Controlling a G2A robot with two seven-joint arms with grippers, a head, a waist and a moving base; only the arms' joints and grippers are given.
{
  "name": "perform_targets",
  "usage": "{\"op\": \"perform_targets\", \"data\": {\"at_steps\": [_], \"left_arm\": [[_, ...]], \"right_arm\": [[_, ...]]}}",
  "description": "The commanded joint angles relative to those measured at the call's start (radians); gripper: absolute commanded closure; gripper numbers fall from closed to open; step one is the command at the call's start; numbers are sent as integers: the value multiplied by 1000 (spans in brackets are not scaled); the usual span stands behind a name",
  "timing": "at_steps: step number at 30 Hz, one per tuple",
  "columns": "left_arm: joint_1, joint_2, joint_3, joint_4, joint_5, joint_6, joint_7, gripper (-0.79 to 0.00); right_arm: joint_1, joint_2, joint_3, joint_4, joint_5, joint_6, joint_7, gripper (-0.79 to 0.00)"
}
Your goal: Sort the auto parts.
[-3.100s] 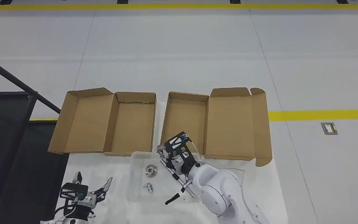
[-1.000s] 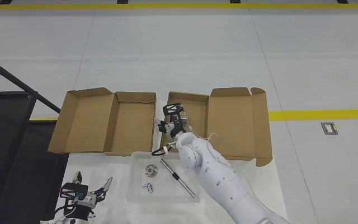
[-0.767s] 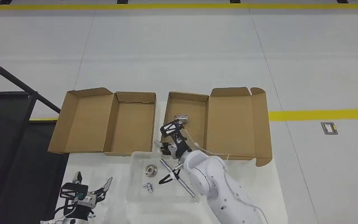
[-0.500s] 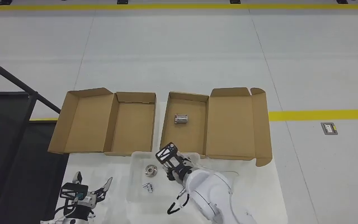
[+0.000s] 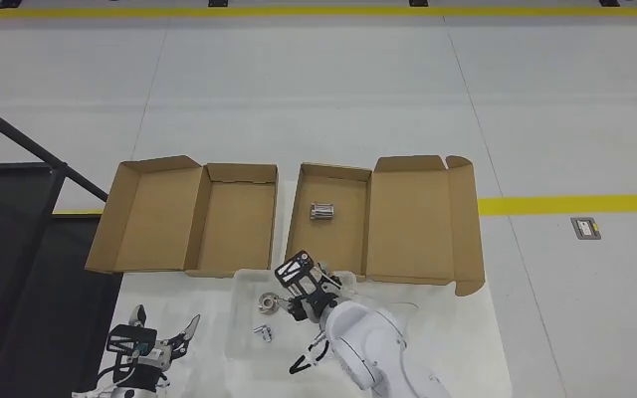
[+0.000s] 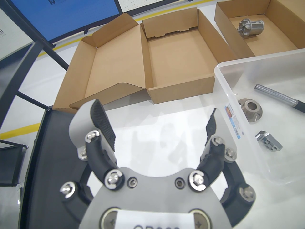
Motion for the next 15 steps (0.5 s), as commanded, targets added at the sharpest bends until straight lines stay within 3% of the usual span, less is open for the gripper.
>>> {"op": "perform_targets", "data": {"at_steps": [1,6,12,15], "left_arm": [[0,0,0,0,0,0,0,-785],[0,0,0,0,0,0,0,-785],[0,0,0,0,0,0,0,-785],[0,0,0,0,0,0,0,-785]], "right_arm": [[34,-5,-57,45,-58,-66,79,-785],[105,-40,-172,169,-130,-17,218,-613],[174,-76,-183,337,-93,67,207,-517],[190,-84,-172,391,-75,78,198,-403]]}}
